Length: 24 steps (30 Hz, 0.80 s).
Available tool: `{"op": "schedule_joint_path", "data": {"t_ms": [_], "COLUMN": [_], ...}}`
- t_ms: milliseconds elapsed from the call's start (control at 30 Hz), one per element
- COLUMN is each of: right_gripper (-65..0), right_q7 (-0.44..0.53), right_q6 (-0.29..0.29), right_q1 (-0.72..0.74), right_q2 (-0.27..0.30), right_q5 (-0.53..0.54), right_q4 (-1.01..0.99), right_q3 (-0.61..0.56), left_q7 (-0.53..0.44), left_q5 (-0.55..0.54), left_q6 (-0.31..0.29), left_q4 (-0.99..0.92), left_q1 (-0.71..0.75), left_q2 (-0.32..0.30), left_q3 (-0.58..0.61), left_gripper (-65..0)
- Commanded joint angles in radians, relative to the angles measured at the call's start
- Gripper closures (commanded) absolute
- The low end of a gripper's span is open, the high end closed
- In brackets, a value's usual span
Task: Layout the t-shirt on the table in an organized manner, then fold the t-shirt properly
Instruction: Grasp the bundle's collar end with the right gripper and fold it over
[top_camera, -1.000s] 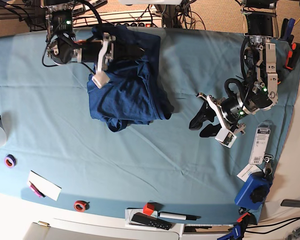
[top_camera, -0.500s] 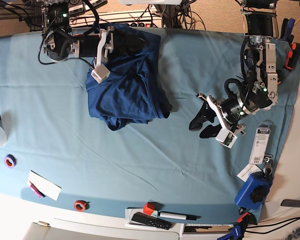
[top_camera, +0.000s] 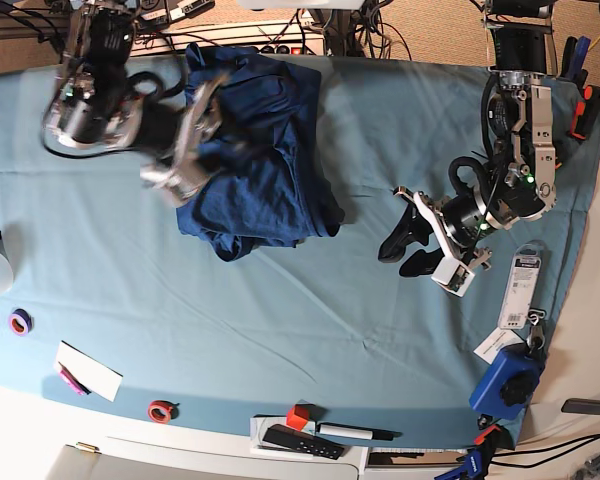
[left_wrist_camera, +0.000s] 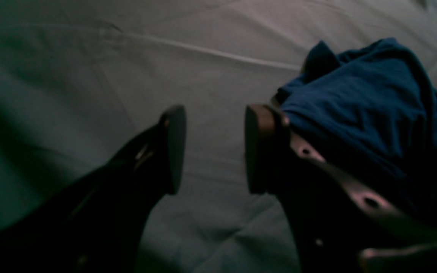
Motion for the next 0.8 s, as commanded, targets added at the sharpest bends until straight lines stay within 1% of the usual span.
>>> {"op": "schedule_joint_path", "data": {"t_ms": [0,67,133,200,267,367,467,567,633,767], "right_gripper": [-39.4,-40.0,-40.0,-40.0,-40.0,-40.0,-40.0,-40.0,-40.0,-40.0], "right_q7": [0.064,0.098,0.131,0.142,0.126,0.069,0.068,0.07,0.077,0.129], "right_q6": [0.002,-0.008,-0.05,-0.069,-0.089,-0.091,-0.094,-0.118,-0.145,-0.172], "right_q1": [0.019,0.033,0.048,0.077,0.116,0.184,0.253,0.323,0.366,0.417], "right_q2": [-0.002,-0.018,-0.04,-0.047,-0.047,-0.047,-0.047,-0.047,-0.047,-0.047], "right_q5": [0.029,-0.022,-0.063,-0.061,-0.022,0.077,0.092,0.085,0.04,-0.031], "right_q4": [0.018,-0.002,-0.055,-0.15,-0.272,-0.461,-0.621,-0.747,-0.811,-0.869], "right_q3": [0.034,0.107,0.172,0.217,0.242,0.249,0.252,0.252,0.252,0.252], "left_q7": [-0.026,-0.026,-0.027,-0.026,-0.027,-0.026,-0.026,-0.026,-0.026,-0.026], "left_q5": [-0.016,-0.016,-0.016,-0.017,-0.019,-0.019,-0.018,-0.018,-0.018,-0.015], "left_q6": [-0.003,-0.003,-0.003,-0.003,-0.003,-0.003,-0.003,-0.003,-0.003,-0.003], "left_q4": [0.016,0.016,0.016,0.016,0.016,0.015,0.015,0.015,0.015,0.015], "left_q1": [-0.013,-0.008,-0.005,-0.005,-0.005,-0.005,-0.005,-0.002,0.001,0.001], "left_q2": [-0.005,-0.005,-0.005,-0.005,-0.005,-0.005,-0.005,-0.005,-0.005,-0.005], "left_q3": [-0.003,-0.003,-0.003,-0.003,-0.003,-0.003,-0.003,-0.003,-0.003,-0.003], "left_gripper": [-26.4,-26.4,-26.4,-26.4,-26.4,-26.4,-26.4,-26.4,-26.4,-26.4]}}
